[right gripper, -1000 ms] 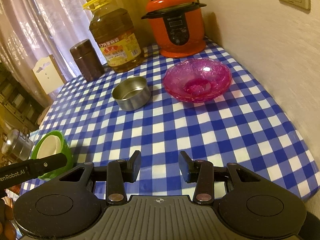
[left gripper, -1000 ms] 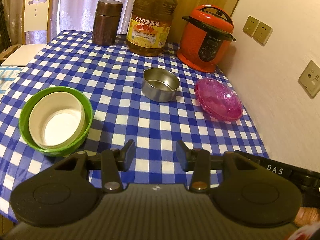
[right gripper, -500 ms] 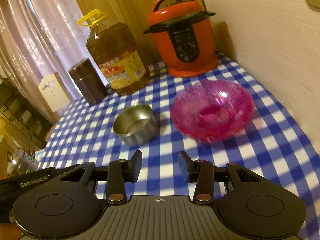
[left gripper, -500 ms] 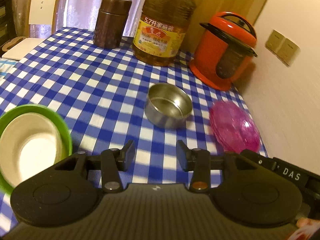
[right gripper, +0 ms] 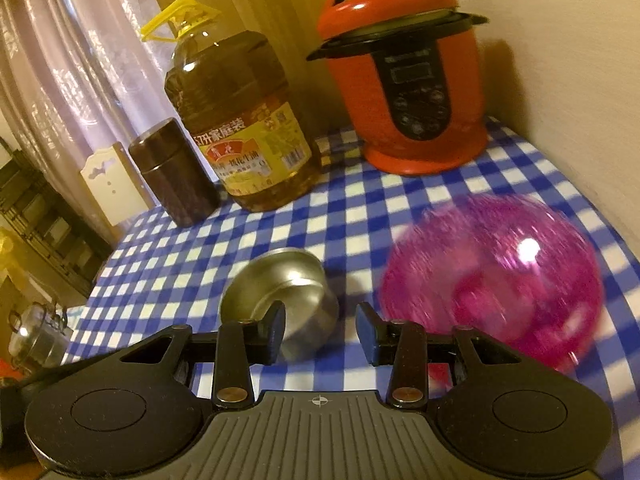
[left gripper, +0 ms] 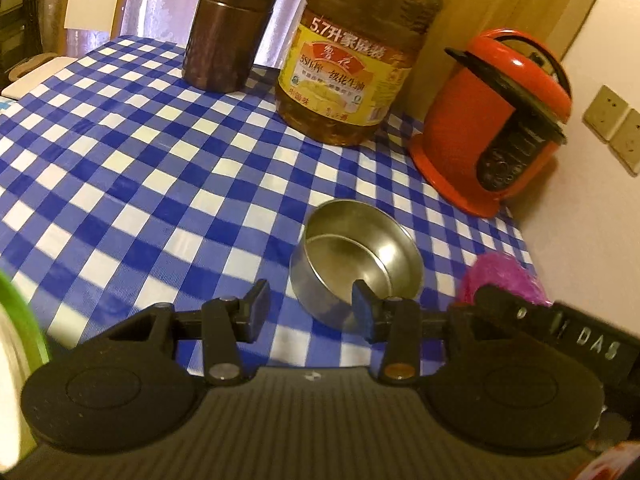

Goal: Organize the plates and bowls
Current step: 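Move both grippers to the rim of the steel bowl, then close both grippers on the steel bowl rim and lift it, then carry the steel bowl toward the green and cream bowl stack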

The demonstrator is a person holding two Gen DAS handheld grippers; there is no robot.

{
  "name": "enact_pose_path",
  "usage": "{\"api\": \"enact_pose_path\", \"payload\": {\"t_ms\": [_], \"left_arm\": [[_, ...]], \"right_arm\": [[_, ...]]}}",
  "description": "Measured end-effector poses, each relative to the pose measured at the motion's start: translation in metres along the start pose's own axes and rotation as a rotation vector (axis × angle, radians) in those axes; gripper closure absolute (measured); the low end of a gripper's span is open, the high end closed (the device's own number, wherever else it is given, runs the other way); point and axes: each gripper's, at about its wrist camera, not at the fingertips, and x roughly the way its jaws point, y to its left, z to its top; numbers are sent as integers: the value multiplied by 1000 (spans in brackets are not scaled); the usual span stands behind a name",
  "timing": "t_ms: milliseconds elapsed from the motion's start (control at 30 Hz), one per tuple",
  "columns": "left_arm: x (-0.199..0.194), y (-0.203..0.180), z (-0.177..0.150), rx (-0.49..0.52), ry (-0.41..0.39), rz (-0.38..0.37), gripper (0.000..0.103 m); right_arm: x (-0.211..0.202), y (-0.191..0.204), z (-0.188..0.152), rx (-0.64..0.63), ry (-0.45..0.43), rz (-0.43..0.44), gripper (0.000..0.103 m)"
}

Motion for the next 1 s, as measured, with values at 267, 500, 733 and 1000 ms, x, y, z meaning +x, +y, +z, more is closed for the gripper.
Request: {"api": "enact_pose_path", "payload": {"t_ms": [267, 500, 733, 1000], "left_arm": [[41, 4, 5, 8, 16, 26, 64], [59, 7, 11, 0, 22, 12, 72], [62, 5, 14, -7, 17, -17, 89], [58, 5, 12, 6, 27, -21, 91]], "right_arm": [[53, 0, 15, -45, 53, -9, 76], [82, -2, 17, -74, 98, -8, 81], [101, 0, 14, -101, 139, -13, 92], [101, 0, 14, -97, 151, -26, 98]]}}
